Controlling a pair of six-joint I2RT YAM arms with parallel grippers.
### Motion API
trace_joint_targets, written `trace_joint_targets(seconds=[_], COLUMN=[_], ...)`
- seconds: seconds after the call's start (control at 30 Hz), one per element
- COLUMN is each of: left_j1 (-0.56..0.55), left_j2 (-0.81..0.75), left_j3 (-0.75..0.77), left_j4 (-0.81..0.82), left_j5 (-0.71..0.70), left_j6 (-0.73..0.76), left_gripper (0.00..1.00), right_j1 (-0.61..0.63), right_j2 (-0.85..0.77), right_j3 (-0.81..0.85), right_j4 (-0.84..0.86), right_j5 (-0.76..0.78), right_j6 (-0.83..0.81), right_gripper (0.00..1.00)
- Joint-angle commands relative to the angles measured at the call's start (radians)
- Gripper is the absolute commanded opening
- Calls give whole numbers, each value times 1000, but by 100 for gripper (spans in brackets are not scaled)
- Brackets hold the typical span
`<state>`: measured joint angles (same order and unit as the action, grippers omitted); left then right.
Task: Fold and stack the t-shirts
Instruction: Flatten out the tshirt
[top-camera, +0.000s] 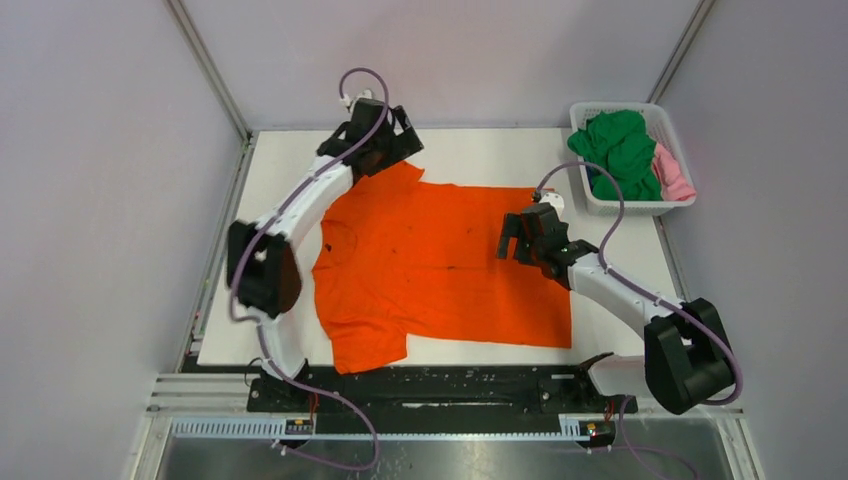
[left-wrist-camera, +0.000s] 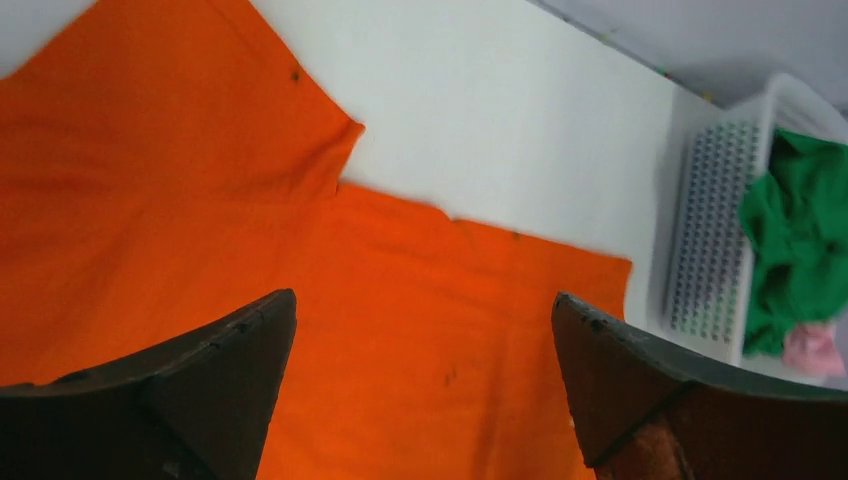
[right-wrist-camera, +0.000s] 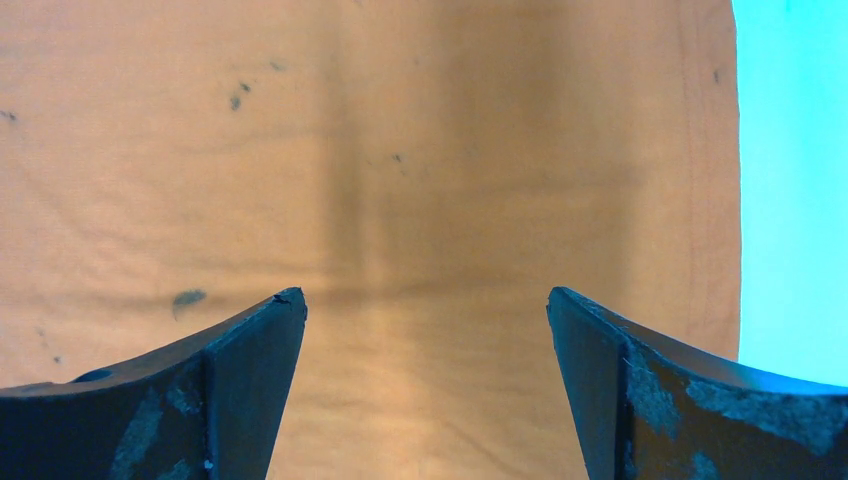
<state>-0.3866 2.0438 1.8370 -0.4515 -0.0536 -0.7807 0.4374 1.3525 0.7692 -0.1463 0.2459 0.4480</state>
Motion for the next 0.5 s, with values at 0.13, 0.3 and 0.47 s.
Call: trace_joint_targets(seconds=[0.13, 0.3, 0.47], left_j1=[-41, -47, -45], left_j2=[-604, -705, -596], left_j3=[-707, -980, -969], left_j4=[-67, 87, 86], left_j5=[-147, -62, -94], left_j6=[-7, -70, -90], left_gripper=[99, 99, 99], right_j1=[-4, -3, -3], right_j2=[-86, -48, 12], right_j3=[-153, -203, -193], right_j4=[-63, -31, -21], right_j5=[-43, -79, -67], right_j6=[122, 165, 172], right_gripper=[100, 100, 100])
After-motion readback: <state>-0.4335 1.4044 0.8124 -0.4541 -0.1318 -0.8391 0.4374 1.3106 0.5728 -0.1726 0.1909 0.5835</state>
